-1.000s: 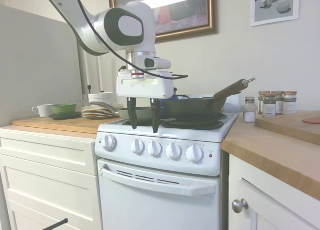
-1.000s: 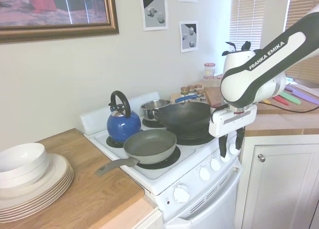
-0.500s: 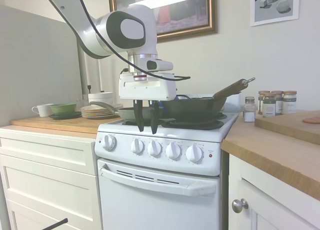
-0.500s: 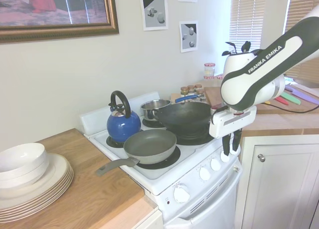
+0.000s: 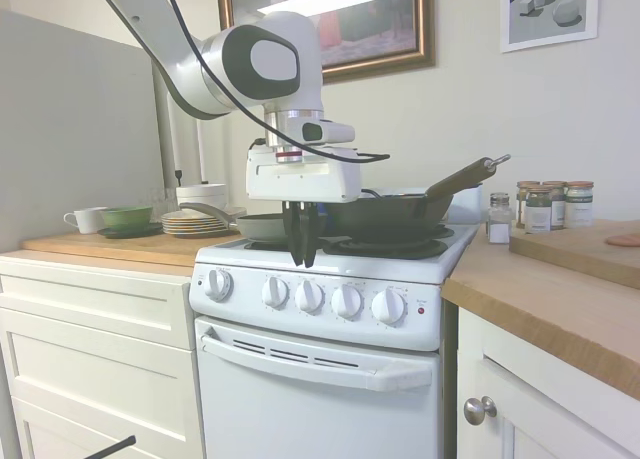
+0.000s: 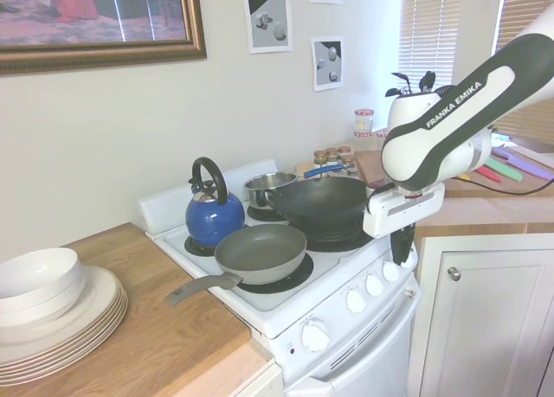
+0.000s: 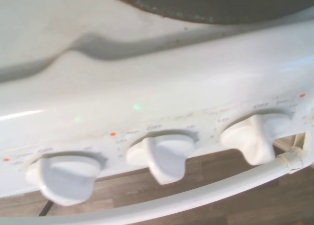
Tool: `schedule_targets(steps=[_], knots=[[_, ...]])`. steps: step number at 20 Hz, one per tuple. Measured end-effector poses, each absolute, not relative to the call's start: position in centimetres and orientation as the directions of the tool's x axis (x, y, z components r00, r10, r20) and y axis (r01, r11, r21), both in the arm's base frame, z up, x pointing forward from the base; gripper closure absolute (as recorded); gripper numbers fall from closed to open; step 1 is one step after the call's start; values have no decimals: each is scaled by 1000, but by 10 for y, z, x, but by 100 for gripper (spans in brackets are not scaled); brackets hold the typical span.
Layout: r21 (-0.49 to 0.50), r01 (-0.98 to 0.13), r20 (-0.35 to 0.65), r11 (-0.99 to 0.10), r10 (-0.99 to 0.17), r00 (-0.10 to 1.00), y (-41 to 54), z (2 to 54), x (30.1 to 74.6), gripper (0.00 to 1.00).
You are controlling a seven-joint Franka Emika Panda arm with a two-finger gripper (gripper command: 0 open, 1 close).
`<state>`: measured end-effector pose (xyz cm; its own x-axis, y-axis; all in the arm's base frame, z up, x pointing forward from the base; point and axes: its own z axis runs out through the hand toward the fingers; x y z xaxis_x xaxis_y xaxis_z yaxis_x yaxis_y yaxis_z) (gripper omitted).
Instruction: Turn on the stove on the top right
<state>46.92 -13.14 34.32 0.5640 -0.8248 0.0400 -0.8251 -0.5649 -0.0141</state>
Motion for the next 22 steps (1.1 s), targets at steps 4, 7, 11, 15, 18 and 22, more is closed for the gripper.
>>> schedule_targets(steps=[4,7,11,15,18,22], knots=[[-8,-833,53,-554,-832,553,-140,339,473,100],[-4,-836,60,-548,-835,547,-147,334,475,100],[-3,-842,67,-540,-840,539,-154,327,476,100],[-2,-844,71,-536,-842,535,-159,322,480,100],[3,-845,70,-535,-843,534,-161,316,483,100],[9,-845,68,-534,-843,533,-163,310,486,100]])
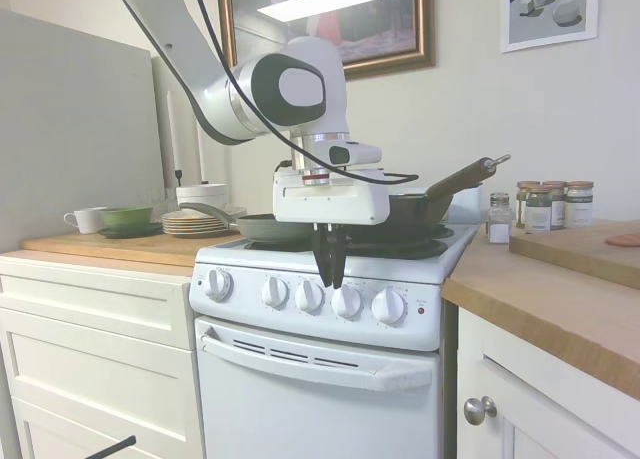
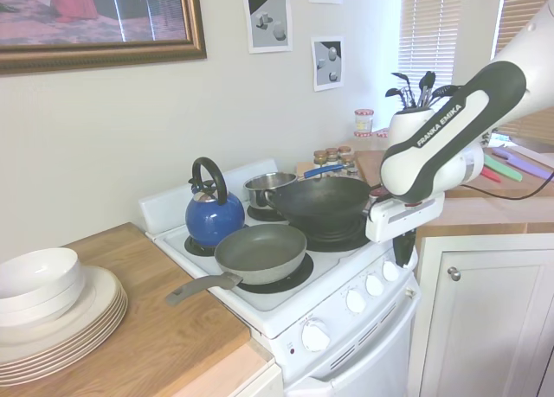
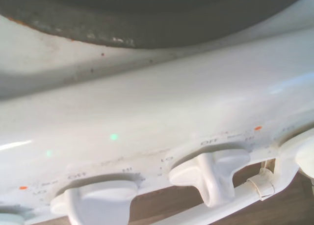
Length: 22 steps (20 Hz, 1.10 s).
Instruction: Turn on the stove on the top right
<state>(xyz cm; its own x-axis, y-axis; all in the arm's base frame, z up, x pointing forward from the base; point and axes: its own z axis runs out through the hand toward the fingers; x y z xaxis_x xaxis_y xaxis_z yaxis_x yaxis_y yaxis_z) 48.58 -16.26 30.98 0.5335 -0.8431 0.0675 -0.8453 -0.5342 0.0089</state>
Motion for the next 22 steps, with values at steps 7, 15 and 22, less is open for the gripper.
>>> schedule_targets(steps=[7,15,22], knots=[[9,-848,73,-530,-845,529,-168,306,491,100],[13,-851,74,-525,-848,524,-173,302,499,100],[15,-847,75,-532,-844,531,-169,300,504,100]])
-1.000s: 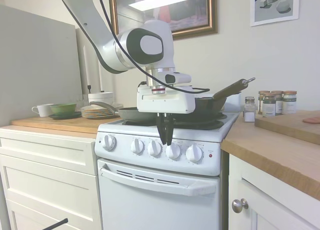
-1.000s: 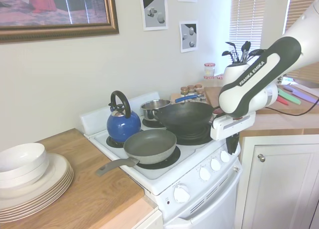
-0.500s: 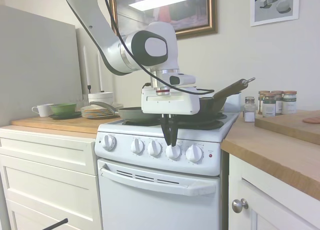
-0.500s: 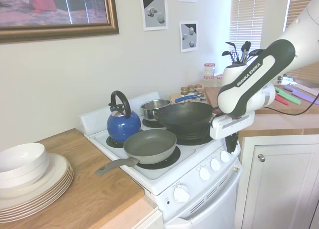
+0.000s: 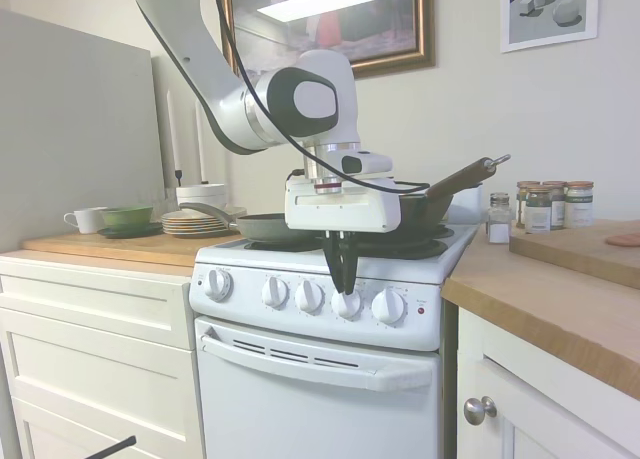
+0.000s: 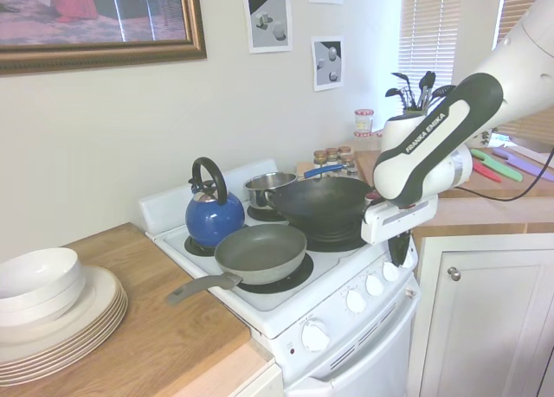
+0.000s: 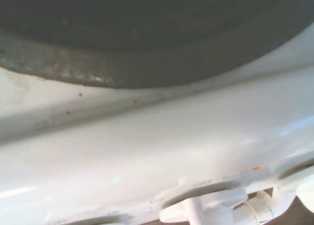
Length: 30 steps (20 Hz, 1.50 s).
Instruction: Turn on the stove on the top right
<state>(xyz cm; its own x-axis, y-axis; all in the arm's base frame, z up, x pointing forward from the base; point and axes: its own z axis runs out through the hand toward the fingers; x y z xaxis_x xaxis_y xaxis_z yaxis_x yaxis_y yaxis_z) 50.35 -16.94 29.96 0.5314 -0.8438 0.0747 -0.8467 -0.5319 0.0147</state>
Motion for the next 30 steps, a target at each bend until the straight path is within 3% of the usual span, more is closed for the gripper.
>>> schedule_targets(steps=[30], knots=[[26,-838,52,-544,-837,545,-145,282,511,100]])
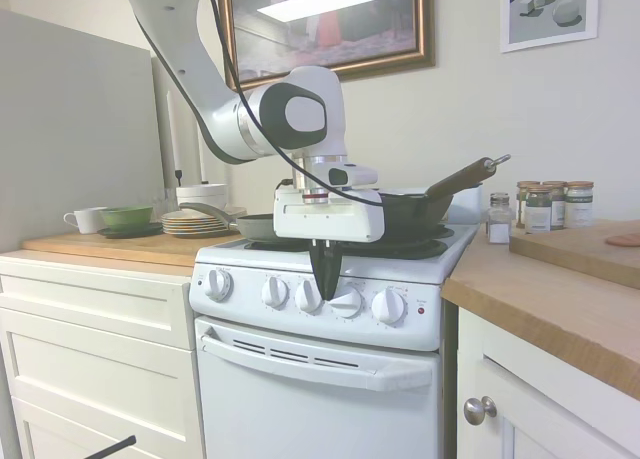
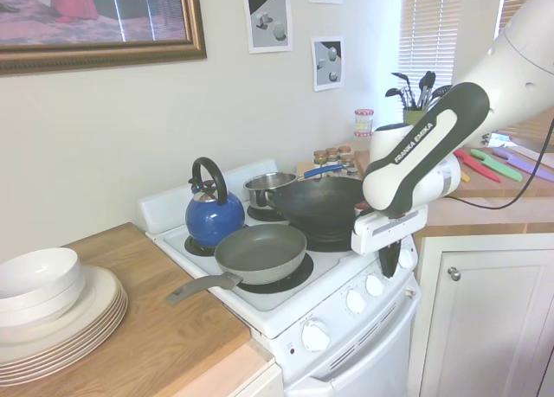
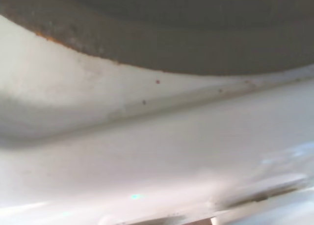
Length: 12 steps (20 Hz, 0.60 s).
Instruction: Turn on the stove on the top right
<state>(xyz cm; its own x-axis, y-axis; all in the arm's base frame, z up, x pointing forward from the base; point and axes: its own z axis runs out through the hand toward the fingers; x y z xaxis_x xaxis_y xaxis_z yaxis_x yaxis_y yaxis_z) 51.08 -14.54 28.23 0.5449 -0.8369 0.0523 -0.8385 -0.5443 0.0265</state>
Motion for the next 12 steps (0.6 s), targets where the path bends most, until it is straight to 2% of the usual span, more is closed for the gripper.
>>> schedule_targets(steps=[12], knots=[[70,-847,96,-526,-842,531,-141,272,513,100]])
